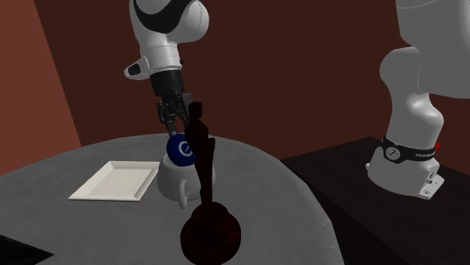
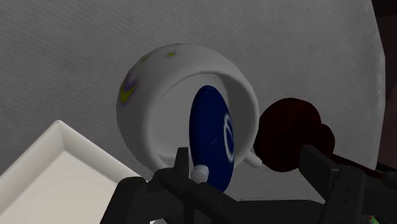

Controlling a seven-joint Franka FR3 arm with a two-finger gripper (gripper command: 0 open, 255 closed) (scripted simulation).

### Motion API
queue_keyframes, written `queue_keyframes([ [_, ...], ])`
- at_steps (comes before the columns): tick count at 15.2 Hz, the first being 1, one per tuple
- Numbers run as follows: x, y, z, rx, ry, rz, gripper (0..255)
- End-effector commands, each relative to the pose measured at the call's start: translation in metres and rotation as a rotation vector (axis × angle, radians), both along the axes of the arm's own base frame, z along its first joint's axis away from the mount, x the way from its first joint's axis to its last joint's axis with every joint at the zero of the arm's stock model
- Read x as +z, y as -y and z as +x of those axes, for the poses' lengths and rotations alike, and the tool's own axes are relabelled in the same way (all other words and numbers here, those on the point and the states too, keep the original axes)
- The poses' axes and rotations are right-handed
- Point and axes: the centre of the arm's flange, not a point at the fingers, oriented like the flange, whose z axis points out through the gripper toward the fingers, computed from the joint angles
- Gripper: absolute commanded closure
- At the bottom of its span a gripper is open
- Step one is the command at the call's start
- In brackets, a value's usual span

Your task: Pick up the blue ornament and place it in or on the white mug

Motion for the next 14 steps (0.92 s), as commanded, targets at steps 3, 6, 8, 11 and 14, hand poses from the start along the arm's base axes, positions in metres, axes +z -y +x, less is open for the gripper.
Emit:
queue_keyframes([
  [3,0.012,0.004,0.001,0.000,0.000,0.000,0],
  [6,0.047,0.016,0.005,0.000,0.000,0.000,0],
  [8,0.047,0.016,0.005,0.000,0.000,0.000,0],
  [11,0.047,0.016,0.005,0.000,0.000,0.000,0],
  [14,0.047,0.016,0.005,0.000,0.000,0.000,0],
])
